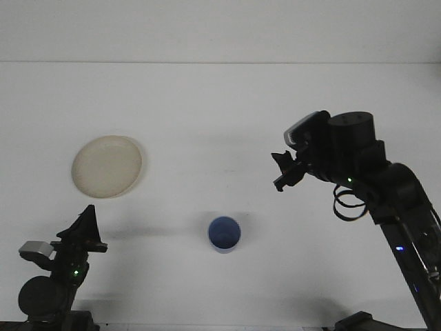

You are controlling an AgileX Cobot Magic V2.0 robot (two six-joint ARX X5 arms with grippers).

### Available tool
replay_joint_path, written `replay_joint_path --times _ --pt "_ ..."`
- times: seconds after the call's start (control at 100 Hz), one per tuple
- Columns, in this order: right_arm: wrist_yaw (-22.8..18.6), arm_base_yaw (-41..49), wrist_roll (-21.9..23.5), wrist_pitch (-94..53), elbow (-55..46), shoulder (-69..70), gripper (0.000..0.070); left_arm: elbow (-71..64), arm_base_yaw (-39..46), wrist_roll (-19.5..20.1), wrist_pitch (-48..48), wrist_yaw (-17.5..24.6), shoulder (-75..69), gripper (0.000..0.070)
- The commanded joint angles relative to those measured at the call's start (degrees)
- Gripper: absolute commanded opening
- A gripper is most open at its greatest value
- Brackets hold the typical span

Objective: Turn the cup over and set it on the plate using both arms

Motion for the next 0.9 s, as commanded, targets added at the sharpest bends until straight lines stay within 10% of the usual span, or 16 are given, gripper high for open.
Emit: replay_joint_path --times 0.0,0.51,0.71,0.89 --pt "-0.31 -1.81 0.7 6.91 -7.06 -3.45 0.0305 3.52 0.02 2.75 -2.23 0.26 2.95 0.0013" --pt "-0.31 -13.77 2.69 41.18 -52.3 -29.55 0.0305 32.98 -3.65 16.06 -17.25 13.03 42.12 0.0027" --pt "0.33 -14.69 2.73 44.19 -58.47 -33.46 0.0305 41.16 -8.52 17.81 -22.82 18.45 52.48 0.0428" --pt "0.31 -14.71 2.71 44.98 -58.51 -33.35 0.0305 46.75 -13.6 20.35 -28.41 19.34 58.84 0.047"
